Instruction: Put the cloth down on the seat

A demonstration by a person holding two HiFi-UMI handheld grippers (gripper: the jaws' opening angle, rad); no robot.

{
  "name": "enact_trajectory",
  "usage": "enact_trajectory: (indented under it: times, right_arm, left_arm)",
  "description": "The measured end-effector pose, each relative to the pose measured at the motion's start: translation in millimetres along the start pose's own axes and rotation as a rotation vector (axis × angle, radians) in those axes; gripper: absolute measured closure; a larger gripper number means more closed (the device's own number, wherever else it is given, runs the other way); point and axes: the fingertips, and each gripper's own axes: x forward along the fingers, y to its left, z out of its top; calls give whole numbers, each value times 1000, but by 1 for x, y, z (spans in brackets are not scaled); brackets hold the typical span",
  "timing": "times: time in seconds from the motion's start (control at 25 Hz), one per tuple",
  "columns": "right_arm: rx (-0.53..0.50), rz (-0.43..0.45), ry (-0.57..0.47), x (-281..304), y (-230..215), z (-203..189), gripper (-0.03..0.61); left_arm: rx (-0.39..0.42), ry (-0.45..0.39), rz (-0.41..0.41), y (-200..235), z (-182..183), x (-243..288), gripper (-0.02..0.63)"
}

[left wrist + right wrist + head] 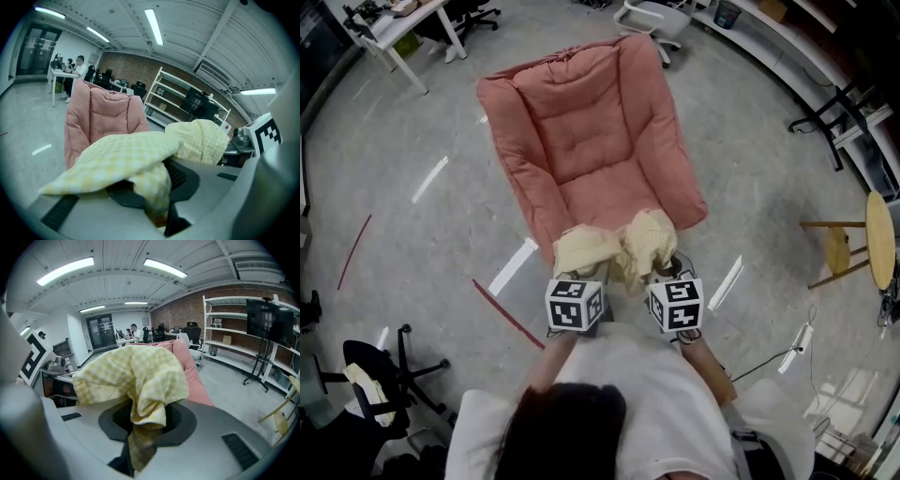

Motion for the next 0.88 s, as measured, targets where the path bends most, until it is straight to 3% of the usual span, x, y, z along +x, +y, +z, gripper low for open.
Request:
enact_trajectory:
  times: [0.48,0.88]
  right_arm:
    - [47,-44,41,75,-7,42,477]
    - [86,-37,95,116,-24,48,477]
  left_arm:
    - [-2,55,-53,60,52,49,526]
    - [-17,105,-49,84,66,86,526]
